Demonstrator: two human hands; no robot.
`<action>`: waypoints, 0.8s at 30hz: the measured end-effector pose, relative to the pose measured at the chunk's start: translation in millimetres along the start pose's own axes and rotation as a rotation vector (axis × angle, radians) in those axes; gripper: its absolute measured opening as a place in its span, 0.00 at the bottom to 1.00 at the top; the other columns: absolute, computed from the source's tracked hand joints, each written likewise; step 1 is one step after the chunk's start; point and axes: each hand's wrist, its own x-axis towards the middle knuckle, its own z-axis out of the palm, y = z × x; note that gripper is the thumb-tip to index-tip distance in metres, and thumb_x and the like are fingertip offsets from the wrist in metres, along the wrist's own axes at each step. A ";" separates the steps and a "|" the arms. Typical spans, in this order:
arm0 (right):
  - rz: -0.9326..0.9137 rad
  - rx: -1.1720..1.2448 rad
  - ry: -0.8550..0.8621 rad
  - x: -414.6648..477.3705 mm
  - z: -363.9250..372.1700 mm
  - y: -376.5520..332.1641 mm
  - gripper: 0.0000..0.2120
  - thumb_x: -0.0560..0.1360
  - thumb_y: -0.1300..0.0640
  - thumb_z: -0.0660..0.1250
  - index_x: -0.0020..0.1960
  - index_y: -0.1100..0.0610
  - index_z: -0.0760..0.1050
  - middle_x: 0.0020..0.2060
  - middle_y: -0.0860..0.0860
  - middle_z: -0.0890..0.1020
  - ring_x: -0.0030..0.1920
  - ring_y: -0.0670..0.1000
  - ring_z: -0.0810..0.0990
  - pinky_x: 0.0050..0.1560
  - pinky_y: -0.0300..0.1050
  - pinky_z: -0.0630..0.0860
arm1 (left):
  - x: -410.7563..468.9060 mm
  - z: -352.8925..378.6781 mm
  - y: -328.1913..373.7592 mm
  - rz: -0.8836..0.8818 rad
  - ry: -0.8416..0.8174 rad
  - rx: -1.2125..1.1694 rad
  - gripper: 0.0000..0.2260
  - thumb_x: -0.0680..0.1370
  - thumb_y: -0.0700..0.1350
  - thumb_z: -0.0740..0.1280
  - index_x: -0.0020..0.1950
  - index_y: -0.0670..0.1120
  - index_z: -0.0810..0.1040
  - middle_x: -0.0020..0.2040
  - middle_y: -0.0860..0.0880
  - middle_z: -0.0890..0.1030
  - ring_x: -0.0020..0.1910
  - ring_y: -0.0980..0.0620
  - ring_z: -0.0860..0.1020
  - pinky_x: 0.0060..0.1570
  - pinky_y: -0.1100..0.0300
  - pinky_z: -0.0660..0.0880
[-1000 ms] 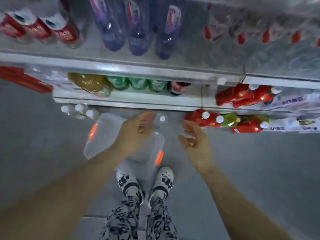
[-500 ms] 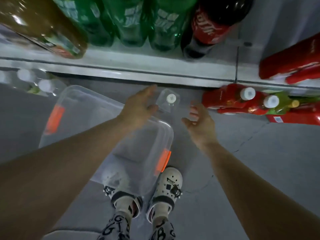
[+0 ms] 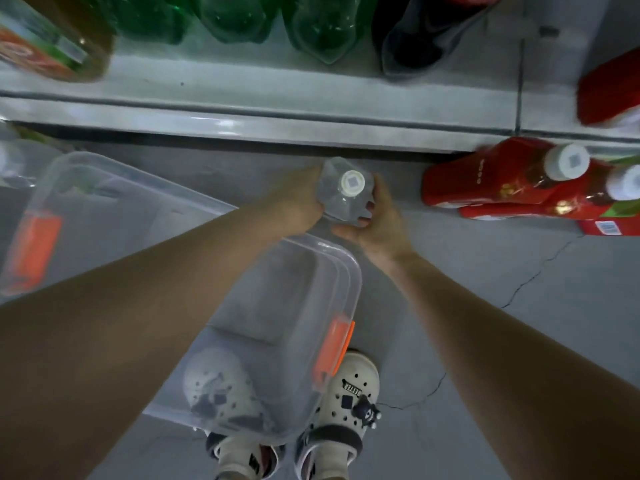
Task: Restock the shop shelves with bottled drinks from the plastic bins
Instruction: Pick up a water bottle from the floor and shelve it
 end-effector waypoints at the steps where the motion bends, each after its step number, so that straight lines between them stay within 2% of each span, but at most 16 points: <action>1: -0.009 -0.005 0.002 0.2 1.1 -0.3 0.45 0.59 0.58 0.82 0.71 0.48 0.66 0.60 0.48 0.80 0.58 0.50 0.82 0.57 0.51 0.82 | 0.8 -0.1 0.3 0.014 -0.002 -0.023 0.12 0.79 0.38 0.65 0.61 0.49 0.76 0.52 0.53 0.76 0.46 0.57 0.74 0.42 0.74 0.67; 3: -0.016 0.013 0.003 1.5 0.9 -1.0 0.44 0.56 0.52 0.81 0.69 0.47 0.68 0.59 0.47 0.81 0.58 0.49 0.82 0.58 0.54 0.81 | 0.9 -1.0 -1.7 0.026 0.005 -0.045 0.11 0.79 0.41 0.67 0.61 0.49 0.78 0.54 0.53 0.79 0.50 0.54 0.77 0.48 0.67 0.69; 7: -0.041 -0.021 -0.044 1.1 -6.3 -5.0 0.40 0.64 0.60 0.82 0.70 0.47 0.67 0.60 0.46 0.81 0.58 0.46 0.81 0.60 0.52 0.80 | 0.0 -3.8 -3.0 -0.013 -0.005 -0.090 0.17 0.76 0.36 0.69 0.64 0.47 0.78 0.58 0.47 0.82 0.57 0.48 0.79 0.61 0.55 0.74; 10: -0.083 -0.047 -0.056 -6.8 -19.7 -12.6 0.38 0.64 0.58 0.82 0.67 0.43 0.69 0.58 0.44 0.81 0.56 0.43 0.81 0.59 0.51 0.81 | -7.8 -7.2 4.0 -0.026 -0.056 -0.159 0.19 0.75 0.32 0.69 0.65 0.44 0.77 0.58 0.45 0.82 0.56 0.49 0.79 0.60 0.56 0.74; 13: -0.101 -0.034 -0.044 -27.5 -41.3 -27.2 0.36 0.57 0.47 0.80 0.61 0.38 0.70 0.56 0.40 0.81 0.57 0.43 0.81 0.58 0.47 0.80 | -18.1 -9.3 17.2 0.010 -0.087 -0.201 0.22 0.73 0.30 0.70 0.65 0.43 0.77 0.56 0.44 0.83 0.55 0.46 0.81 0.62 0.50 0.76; 14: -0.099 -0.006 -0.046 -35.7 -49.5 -33.0 0.36 0.56 0.46 0.79 0.62 0.39 0.70 0.56 0.40 0.81 0.57 0.41 0.81 0.58 0.44 0.79 | -22.9 -10.4 23.3 0.016 -0.095 -0.237 0.22 0.73 0.29 0.70 0.65 0.43 0.77 0.55 0.45 0.83 0.54 0.47 0.81 0.61 0.50 0.76; 17: -0.107 0.032 -0.040 -58.8 -75.7 -50.4 0.36 0.60 0.52 0.80 0.65 0.46 0.71 0.57 0.40 0.80 0.57 0.35 0.79 0.55 0.32 0.74 | -38.6 -13.9 46.9 0.047 -0.125 -0.316 0.21 0.74 0.29 0.70 0.65 0.40 0.76 0.54 0.46 0.82 0.51 0.51 0.81 0.57 0.58 0.77; 19: -0.121 0.031 -0.049 -77.1 -93.2 -64.8 0.39 0.61 0.50 0.81 0.70 0.52 0.70 0.62 0.47 0.79 0.61 0.39 0.78 0.58 0.34 0.74 | -53.9 -18.0 67.2 0.079 -0.138 -0.333 0.21 0.74 0.31 0.71 0.66 0.40 0.76 0.54 0.45 0.83 0.50 0.55 0.81 0.56 0.62 0.77; 21: -0.115 0.022 -0.057 -98.7 -108.7 -82.7 0.41 0.62 0.48 0.80 0.72 0.52 0.69 0.65 0.50 0.78 0.63 0.42 0.77 0.58 0.33 0.73 | -72.3 -23.3 88.2 0.096 -0.137 -0.327 0.20 0.75 0.33 0.71 0.66 0.41 0.77 0.53 0.46 0.83 0.47 0.59 0.80 0.54 0.65 0.76; 22: -0.108 0.018 -0.068 -110.0 -115.8 -91.7 0.41 0.62 0.47 0.79 0.72 0.52 0.69 0.65 0.50 0.77 0.64 0.43 0.77 0.58 0.34 0.73 | -81.7 -26.5 98.2 0.098 -0.137 -0.318 0.19 0.75 0.34 0.71 0.66 0.41 0.77 0.53 0.46 0.83 0.48 0.58 0.80 0.55 0.64 0.76; 24: -0.099 -0.004 -0.088 -133.4 -129.0 -111.1 0.41 0.63 0.43 0.77 0.72 0.51 0.69 0.65 0.50 0.77 0.65 0.45 0.77 0.62 0.42 0.75 | -102.6 -31.9 116.2 0.098 -0.144 -0.293 0.18 0.76 0.36 0.71 0.66 0.43 0.77 0.55 0.46 0.83 0.50 0.54 0.80 0.57 0.61 0.75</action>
